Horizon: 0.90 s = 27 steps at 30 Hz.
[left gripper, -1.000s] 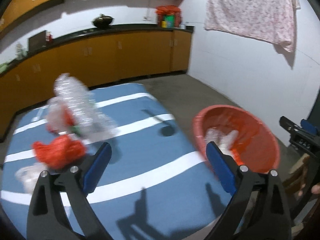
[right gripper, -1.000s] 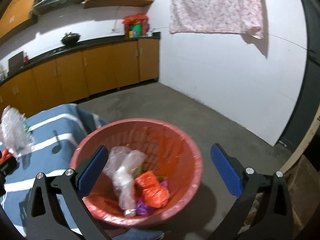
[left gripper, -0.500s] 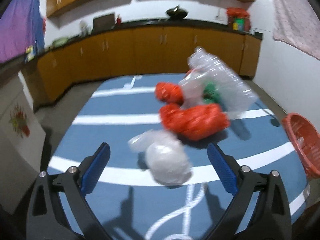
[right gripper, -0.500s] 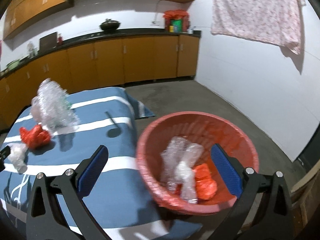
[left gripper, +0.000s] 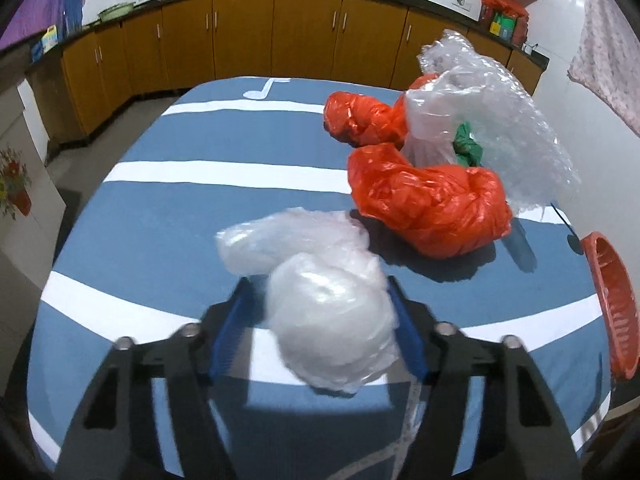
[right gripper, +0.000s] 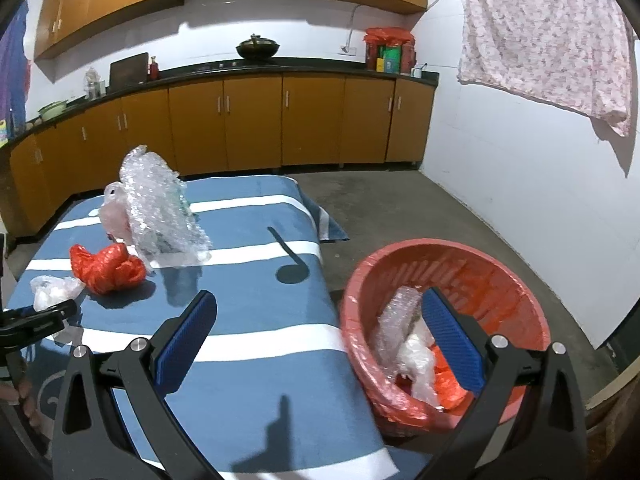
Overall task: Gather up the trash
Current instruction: 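Grasp bubble wrap with the right tool while the left tool grasps a white bag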
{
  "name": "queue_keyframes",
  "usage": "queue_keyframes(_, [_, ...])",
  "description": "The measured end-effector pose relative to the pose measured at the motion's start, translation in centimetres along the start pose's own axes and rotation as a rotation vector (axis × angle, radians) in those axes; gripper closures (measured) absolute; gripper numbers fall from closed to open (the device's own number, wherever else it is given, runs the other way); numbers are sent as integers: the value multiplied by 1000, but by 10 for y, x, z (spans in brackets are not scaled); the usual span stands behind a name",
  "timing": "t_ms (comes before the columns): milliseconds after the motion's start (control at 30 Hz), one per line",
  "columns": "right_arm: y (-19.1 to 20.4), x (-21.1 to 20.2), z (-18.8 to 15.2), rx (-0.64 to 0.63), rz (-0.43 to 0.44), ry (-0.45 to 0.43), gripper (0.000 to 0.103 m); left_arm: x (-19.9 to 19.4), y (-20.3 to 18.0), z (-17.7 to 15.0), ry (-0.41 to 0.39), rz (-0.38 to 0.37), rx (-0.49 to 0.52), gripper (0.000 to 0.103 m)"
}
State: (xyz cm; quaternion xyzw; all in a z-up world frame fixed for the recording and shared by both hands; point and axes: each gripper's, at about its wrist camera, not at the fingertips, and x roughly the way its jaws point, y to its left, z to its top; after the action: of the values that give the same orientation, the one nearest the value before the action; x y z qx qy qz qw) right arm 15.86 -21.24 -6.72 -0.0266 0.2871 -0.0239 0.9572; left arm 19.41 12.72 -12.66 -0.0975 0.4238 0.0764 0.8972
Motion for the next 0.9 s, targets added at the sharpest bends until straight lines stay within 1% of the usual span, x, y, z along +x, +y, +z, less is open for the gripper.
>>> queue_keyframes(33, [4, 1, 2, -3, 13, 1, 2, 1, 2, 1, 4, -5, -4, 53])
queue_keyframes(67, [7, 2, 3, -4, 22, 0, 2, 2, 3, 2, 4, -7, -6, 56])
queue_keyframes(167, [21, 6, 9, -4, 74, -3, 2, -1, 12, 4, -11, 2, -4, 59])
queue_keyframes(267, [37, 12, 17, -5, 141, -2, 4, -5, 21, 8, -34, 22, -6, 59])
queue_keyframes(333, [51, 19, 23, -20, 181, 7, 9, -9, 30, 12, -50, 36, -14, 59])
queue_keyframes(400, [64, 27, 28, -33, 211, 23, 20, -13, 41, 16, -66, 54, -25, 59])
queue_keyframes(433, [74, 33, 32, -38, 234, 34, 23, -15, 45, 18, -71, 62, -30, 59])
queue_keyframes(600, [105, 57, 43, -43, 289, 69, 31, -23, 67, 30, -98, 98, -55, 59])
queue_keyframes(733, [122, 73, 47, -60, 281, 97, 38, -28, 78, 37, -114, 115, -63, 59])
queue_keyframes(833, [129, 89, 50, -68, 261, 130, 48, -33, 83, 39, -124, 118, -65, 59])
queue_keyframes(867, [129, 92, 51, -68, 259, 137, 53, -34, 83, 40, -127, 118, -66, 59])
queue_keyframes(900, [128, 94, 51, -66, 257, 145, 61, -34, 83, 40, -129, 118, -65, 59])
